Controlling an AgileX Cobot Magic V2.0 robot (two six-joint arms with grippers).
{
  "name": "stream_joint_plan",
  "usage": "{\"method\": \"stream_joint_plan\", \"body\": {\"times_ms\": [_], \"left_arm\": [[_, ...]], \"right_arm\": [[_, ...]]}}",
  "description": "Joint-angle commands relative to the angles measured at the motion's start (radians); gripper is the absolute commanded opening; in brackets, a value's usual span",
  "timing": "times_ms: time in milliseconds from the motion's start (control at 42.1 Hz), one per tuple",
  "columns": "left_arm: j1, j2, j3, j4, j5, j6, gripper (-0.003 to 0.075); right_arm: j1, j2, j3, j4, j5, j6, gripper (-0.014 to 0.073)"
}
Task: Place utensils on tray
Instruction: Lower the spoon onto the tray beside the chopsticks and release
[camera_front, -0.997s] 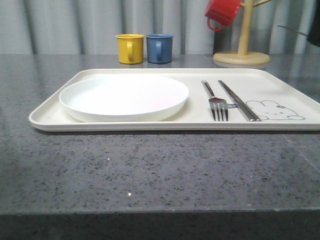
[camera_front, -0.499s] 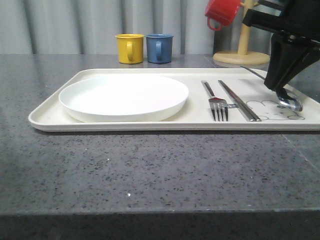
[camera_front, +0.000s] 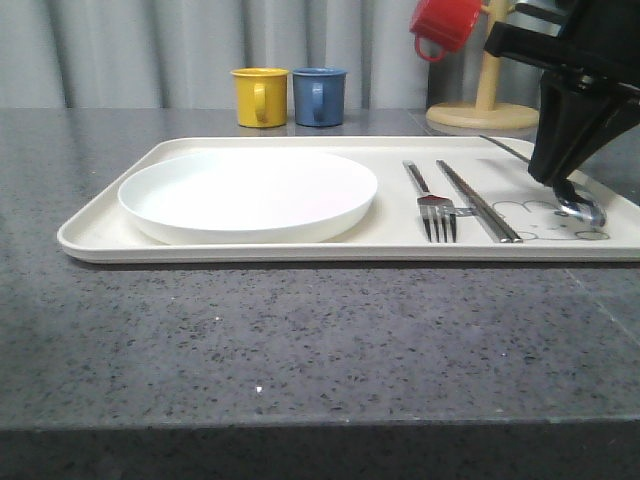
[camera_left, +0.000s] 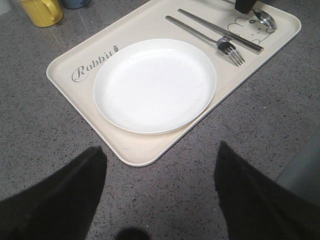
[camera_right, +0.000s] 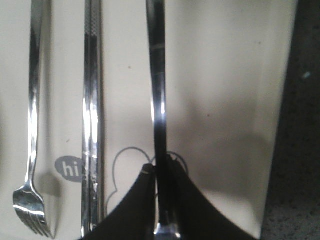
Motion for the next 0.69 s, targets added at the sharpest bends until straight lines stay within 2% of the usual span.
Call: {"method": "stream_joint_plan", "body": {"times_ms": [0, 95, 190, 237, 356, 451, 665], "left_arm": [[-0.006, 0.003, -0.026, -0.004, -0.071, -0.009, 0.0461], [-0.006, 0.003, -0.026, -0.004, -0.071, -0.009, 0.0461], [-0.006, 0.003, -0.026, -0.004, -0.071, -0.009, 0.0461], [-0.006, 0.003, -0.026, -0.004, -0.071, -0.009, 0.0461], [-0.006, 0.003, -0.026, -0.004, -0.071, -0.009, 0.0461], [-0.006, 0.003, -0.026, -0.004, -0.071, -0.009, 0.0461], [-0.006, 0.003, -0.026, -0.004, -0.071, -0.009, 0.0461]], "right_arm": [[-0.002, -0.025, -0.02, 0.021, 0.014, 0.002, 0.0108], [-0.002, -0.021, -0.02, 0.021, 0.01, 0.002, 0.0234], [-0.002, -0.028, -0.023, 0.022, 0.004, 0.002, 0.0395], [-0.002, -0.04, -0.023, 0.022, -0.005, 0.001, 0.0441], [-0.002, -0.091, -0.023, 0.02, -0.016, -0.022, 0.0447], [0.011, -0.158, -0.02, 0.011, -0.005, -0.088, 0.0447], [0.135, -0.361, -0.015, -0.112, 0.019, -0.125, 0.0447]]}}
